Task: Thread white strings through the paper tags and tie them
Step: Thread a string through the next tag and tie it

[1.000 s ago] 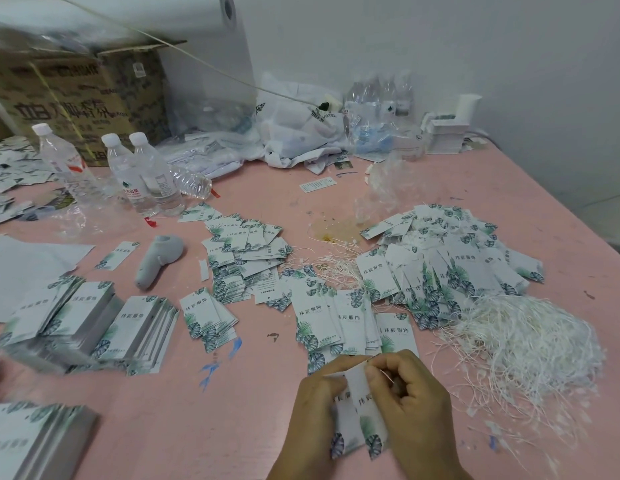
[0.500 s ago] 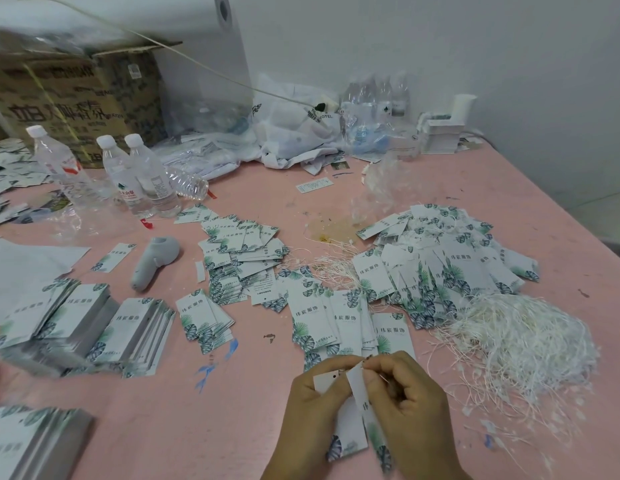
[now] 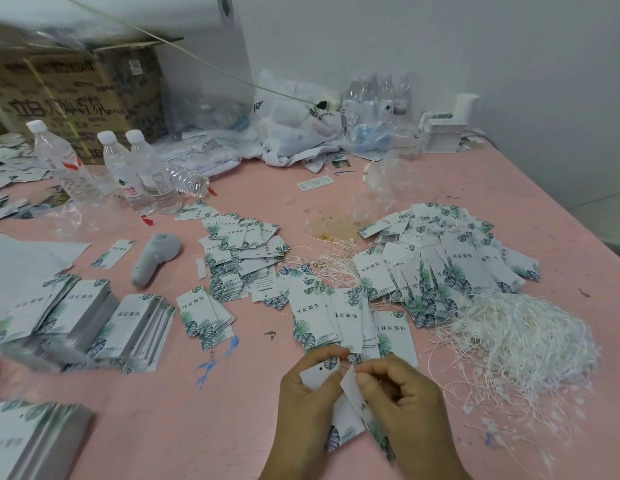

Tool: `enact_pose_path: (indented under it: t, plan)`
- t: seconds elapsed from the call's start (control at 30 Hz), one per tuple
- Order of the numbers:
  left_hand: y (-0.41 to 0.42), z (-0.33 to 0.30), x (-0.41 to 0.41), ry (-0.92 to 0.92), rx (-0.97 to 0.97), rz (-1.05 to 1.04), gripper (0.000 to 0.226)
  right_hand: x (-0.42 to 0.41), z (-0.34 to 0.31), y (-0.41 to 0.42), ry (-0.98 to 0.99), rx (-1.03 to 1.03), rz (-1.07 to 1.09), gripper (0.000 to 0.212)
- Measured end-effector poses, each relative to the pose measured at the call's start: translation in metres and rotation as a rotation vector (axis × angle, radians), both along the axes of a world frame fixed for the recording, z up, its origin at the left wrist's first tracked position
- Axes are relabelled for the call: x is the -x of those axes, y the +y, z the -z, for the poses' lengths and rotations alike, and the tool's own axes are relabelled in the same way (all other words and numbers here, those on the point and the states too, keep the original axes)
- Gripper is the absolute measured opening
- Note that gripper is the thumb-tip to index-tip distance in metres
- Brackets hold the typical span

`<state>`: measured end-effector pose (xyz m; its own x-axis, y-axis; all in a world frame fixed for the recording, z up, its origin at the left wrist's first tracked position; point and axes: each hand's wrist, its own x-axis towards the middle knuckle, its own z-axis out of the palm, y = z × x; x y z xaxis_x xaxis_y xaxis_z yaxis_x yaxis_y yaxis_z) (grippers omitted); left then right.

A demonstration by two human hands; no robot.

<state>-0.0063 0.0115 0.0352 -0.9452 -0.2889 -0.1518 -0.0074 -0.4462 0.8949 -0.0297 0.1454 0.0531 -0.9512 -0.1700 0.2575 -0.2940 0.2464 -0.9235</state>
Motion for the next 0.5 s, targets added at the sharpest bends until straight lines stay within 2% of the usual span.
enact_pose_path:
  t: [0.13,0.17,0.27,0.33,0.43,0.5]
  plan:
    - [-0.003,-0.002,0.001,0.014,-0.105,-0.013,0.039,0.014,-0.004,0.01,-0.569,0.467,-0.08,0.008]
    - [-0.003,-0.003,0.001,0.02,-0.133,-0.01,0.038,0.018,-0.003,0.013,-0.668,0.599,-0.087,0.013]
    - [-0.003,-0.004,0.002,0.026,-0.157,0.002,0.032,0.022,-0.002,0.019,-0.765,0.814,-0.061,0.023]
    - [0.0,-0.003,0.001,0.02,-0.101,0.016,0.027,0.017,-0.004,0.016,-0.646,0.704,-0.031,0.027]
    - [0.003,-0.002,-0.001,0.012,0.017,0.043,0.025,0.006,-0.003,0.008,-0.247,0.226,0.084,0.027]
    - [0.004,-0.001,-0.001,0.006,0.07,0.033,0.026,0.001,-0.002,0.001,-0.042,0.012,0.098,0.024]
